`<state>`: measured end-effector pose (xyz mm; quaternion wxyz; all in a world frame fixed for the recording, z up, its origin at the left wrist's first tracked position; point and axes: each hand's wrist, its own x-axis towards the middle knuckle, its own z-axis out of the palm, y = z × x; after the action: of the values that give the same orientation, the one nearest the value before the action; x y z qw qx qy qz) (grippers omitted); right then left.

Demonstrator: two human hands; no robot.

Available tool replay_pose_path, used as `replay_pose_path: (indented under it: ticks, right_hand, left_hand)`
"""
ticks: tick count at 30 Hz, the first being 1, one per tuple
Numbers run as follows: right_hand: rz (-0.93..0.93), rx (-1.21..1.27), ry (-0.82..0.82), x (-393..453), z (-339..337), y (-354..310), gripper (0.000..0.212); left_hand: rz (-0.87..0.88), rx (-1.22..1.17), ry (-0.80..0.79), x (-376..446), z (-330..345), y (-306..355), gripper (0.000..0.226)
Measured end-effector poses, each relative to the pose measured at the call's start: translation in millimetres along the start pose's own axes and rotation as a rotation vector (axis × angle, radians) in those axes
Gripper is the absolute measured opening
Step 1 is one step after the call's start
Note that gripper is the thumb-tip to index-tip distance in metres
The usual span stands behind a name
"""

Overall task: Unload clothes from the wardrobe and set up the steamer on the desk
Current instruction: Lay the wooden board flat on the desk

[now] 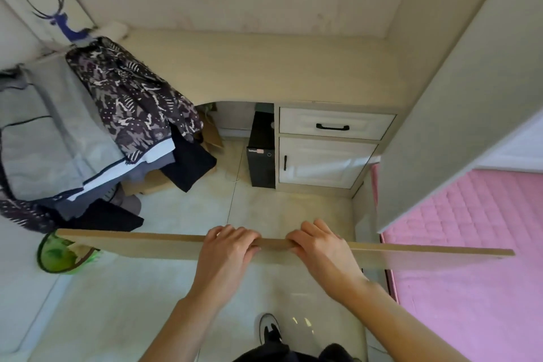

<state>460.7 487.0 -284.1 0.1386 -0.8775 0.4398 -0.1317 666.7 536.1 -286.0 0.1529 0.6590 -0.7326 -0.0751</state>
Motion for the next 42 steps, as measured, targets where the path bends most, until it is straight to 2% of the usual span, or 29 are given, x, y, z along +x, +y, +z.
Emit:
replay_pose_path:
  ticks: [8,17,21,23,26,33,42]
  right_hand:
    - [-0.056,0.043,-0.009,74.4,-8.1,-30.9,0.013]
    - [-0.097,0.047,-0.025,156.7,-24.2,-24.6,0.015]
    - [-0.119,0.031,-0.014,195.9,-35.2,-8.9,0.016]
    - [-0.121,0.027,-0.019,216.9,-43.7,2.5,0.018]
    - [-0.126,0.035,-0.037,250.0,-57.6,22.2,0.023]
    - [-0.096,0.03,-0.033,315.9,-87.0,67.3,0.023]
    - [-0.047,0.021,0.013,403.2,-111.6,108.8,0.024]
  left_hand:
    - [-0.025,0.032,0.086,30.4,-36.2,-55.7,0.016]
    - [-0.017,0.06,0.189,90.8,-57.0,-94.0,0.017]
    - [-0.016,0.06,0.23,130.1,-61.1,-104.7,0.011]
    - [-0.019,0.073,0.218,153.1,-64.1,-106.8,0.024]
    - [-0.007,0.078,0.23,191.4,-68.9,-108.4,0.03]
    - [0.039,0.099,0.275,278.2,-75.0,-109.2,0.022]
    - [0.084,0.142,0.283,385.8,-85.3,-129.1,0.025]
